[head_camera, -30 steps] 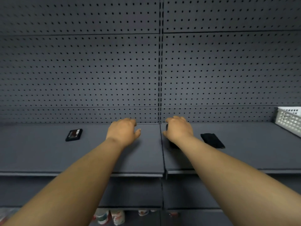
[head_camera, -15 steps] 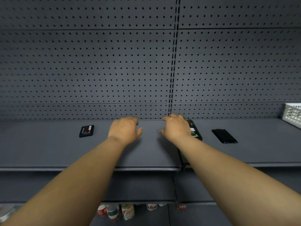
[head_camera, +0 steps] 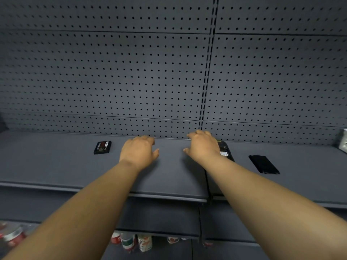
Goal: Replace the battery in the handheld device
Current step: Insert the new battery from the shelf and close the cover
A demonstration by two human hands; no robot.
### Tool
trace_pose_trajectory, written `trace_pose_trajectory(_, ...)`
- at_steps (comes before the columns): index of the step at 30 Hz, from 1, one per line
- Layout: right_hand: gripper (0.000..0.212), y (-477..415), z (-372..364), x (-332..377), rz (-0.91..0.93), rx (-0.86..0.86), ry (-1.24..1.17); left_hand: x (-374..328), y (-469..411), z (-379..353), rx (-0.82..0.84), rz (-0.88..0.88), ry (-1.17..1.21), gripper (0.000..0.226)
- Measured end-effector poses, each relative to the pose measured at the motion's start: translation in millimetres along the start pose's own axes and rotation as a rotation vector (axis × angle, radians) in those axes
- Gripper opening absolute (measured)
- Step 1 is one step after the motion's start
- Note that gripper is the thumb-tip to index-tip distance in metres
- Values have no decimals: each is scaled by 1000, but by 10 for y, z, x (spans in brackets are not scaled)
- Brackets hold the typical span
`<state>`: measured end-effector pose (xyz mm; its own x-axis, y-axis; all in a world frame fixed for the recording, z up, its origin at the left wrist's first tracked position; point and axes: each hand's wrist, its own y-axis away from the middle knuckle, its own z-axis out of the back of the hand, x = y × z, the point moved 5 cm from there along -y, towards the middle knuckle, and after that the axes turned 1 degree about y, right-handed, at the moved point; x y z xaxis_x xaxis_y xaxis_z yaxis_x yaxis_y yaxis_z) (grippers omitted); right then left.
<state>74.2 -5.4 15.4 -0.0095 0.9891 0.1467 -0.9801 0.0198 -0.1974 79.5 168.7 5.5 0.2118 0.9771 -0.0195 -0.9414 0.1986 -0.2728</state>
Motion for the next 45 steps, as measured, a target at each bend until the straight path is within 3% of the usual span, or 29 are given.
trace_pose_trajectory(9, 53, -235, -188, 556, 12, 33, -13, 593, -113, -70, 5, 14, 21, 43)
trace_pose_trajectory(24, 57, -714, -723, 2093, -90, 102, -85, 2308, -442, -190, 56, -44, 29, 40)
trace_pose_trajectory(35, 55, -725, -1152, 2692, -217, 186, -222, 2820, -406, -409, 85, -64, 47, 41)
trace_pose_trajectory(45, 56, -765, -1307, 2946, -272, 151, -220, 3063, -385, -454, 88, -42, 62, 39)
